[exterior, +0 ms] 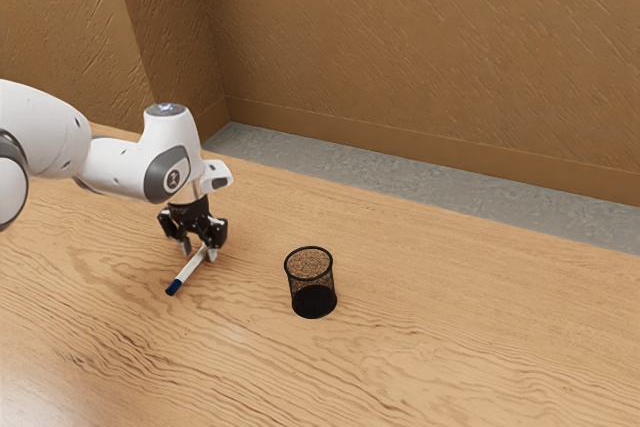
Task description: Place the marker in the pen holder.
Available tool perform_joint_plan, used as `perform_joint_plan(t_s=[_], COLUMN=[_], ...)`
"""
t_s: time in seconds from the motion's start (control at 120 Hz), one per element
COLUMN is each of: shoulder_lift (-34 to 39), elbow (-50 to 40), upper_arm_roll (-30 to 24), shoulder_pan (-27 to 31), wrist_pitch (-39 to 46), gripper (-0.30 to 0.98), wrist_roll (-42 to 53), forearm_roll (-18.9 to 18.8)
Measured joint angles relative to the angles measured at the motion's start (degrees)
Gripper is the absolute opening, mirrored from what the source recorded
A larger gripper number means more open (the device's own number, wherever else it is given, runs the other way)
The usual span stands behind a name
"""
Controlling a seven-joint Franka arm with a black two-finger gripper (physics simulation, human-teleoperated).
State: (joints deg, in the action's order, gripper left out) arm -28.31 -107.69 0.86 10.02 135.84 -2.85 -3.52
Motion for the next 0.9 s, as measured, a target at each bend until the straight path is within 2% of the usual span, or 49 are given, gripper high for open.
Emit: perform_joint_plan(t_s=[0.392,0.9], shoulder_lift=[0.1,0.0], elbow=[-0.1,-0.2], upper_arm_roll=[0.0,0.0], shoulder_pan=[0.0,0.0], wrist_pitch=[0.0,0.0], gripper=[0.10,-0.02], wrist_roll=[0.3,0.2], forearm_roll=[0.0,-0.3])
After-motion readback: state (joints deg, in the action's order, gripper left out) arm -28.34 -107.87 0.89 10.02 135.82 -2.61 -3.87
